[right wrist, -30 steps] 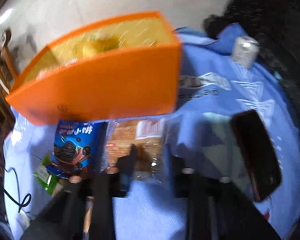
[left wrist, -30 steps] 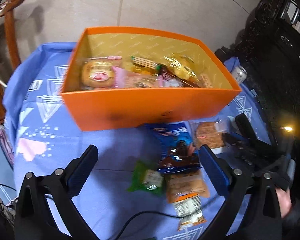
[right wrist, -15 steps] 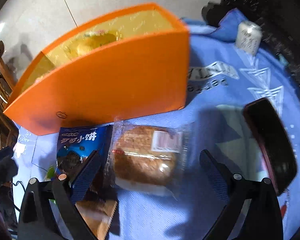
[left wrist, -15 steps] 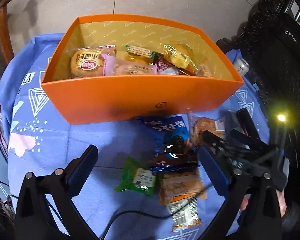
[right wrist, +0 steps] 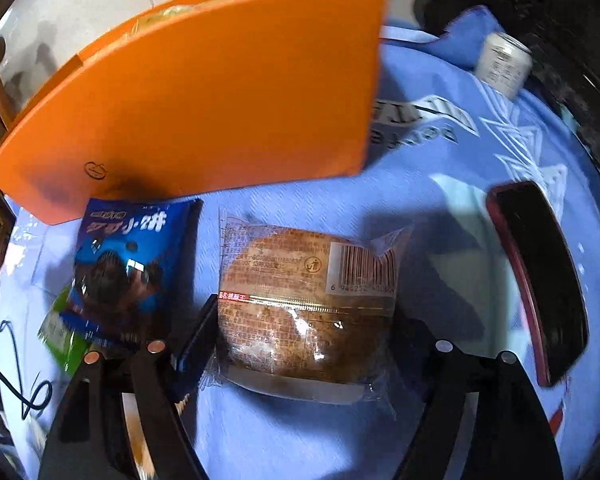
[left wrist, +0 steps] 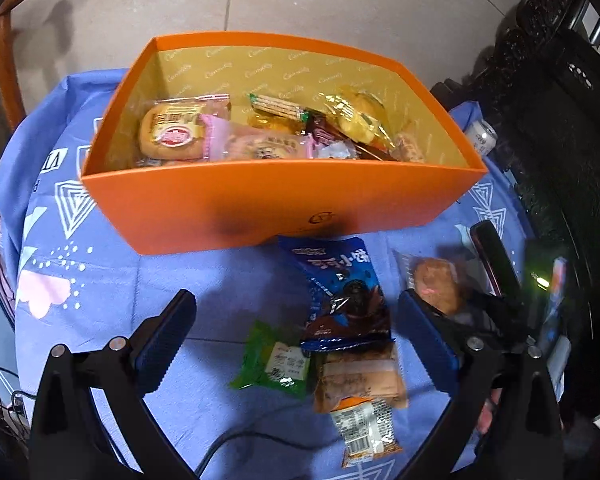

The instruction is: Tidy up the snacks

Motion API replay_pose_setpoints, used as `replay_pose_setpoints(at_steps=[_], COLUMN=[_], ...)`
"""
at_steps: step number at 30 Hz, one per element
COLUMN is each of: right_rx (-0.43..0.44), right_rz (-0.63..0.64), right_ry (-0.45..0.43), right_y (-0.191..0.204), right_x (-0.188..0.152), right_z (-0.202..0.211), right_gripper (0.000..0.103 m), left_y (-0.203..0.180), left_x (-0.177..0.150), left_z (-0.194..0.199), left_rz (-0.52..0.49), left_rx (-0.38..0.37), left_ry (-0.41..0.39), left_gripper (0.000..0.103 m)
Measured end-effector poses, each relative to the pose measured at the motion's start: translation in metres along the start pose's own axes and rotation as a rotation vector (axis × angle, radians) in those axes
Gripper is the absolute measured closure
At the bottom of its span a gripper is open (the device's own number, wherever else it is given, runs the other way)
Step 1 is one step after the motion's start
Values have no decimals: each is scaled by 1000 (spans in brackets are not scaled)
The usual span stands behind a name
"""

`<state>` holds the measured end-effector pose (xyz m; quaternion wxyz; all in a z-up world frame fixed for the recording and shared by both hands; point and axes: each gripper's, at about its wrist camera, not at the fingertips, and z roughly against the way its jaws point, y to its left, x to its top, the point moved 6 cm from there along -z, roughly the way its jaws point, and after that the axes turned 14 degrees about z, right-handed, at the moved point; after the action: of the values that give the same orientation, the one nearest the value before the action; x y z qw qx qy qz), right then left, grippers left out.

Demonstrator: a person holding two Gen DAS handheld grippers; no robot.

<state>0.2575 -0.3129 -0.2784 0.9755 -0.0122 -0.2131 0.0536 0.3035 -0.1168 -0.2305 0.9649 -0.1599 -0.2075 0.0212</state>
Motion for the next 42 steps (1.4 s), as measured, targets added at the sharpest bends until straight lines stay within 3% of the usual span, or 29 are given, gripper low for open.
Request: replay_pose_setpoints(at_steps=[6,10,13,16,19,21,26,33,38,42], right_rx=[17,6,6,7,5,5,3,6,14,30], right_rz=[-82,-118,-145,-161,-168,-172,-182,-180,-158,-123], right_ry=[-62,-66,-64,-66,-71,-75,-74,-105,-135,-160], right_y=[-12,-20,-31,-34,-35,-35,-36,-32,-22,-9], right_x=[-30,-49,-59,-64,-67,-67,-68,-65,-59,-50], right_z=[48,59,58,61,64,65,67,81,94,105], right_gripper=[25,24,24,24,24,24,24,24,24,24], left_y=[-33,-55,-60,-55,-60,-60,-55,-53,-49,-41], left_x=[-8,-16,-25,-31,-33,-33,-34,-33,-33,-28], left_z=[-34,-70,-96,-114,-114,-111,-104,-72,-20,19], left_rz=[-21,-44,-52,-42,-81,-86,-82,-67,-55,-50], left_rx=[25,78,120,159,177,191,177,121,43,22], left_ry=[33,53,111,147,115,96,82,40,-31,-91], left_gripper=[4,4,4,18,23,33,44,45,45,45])
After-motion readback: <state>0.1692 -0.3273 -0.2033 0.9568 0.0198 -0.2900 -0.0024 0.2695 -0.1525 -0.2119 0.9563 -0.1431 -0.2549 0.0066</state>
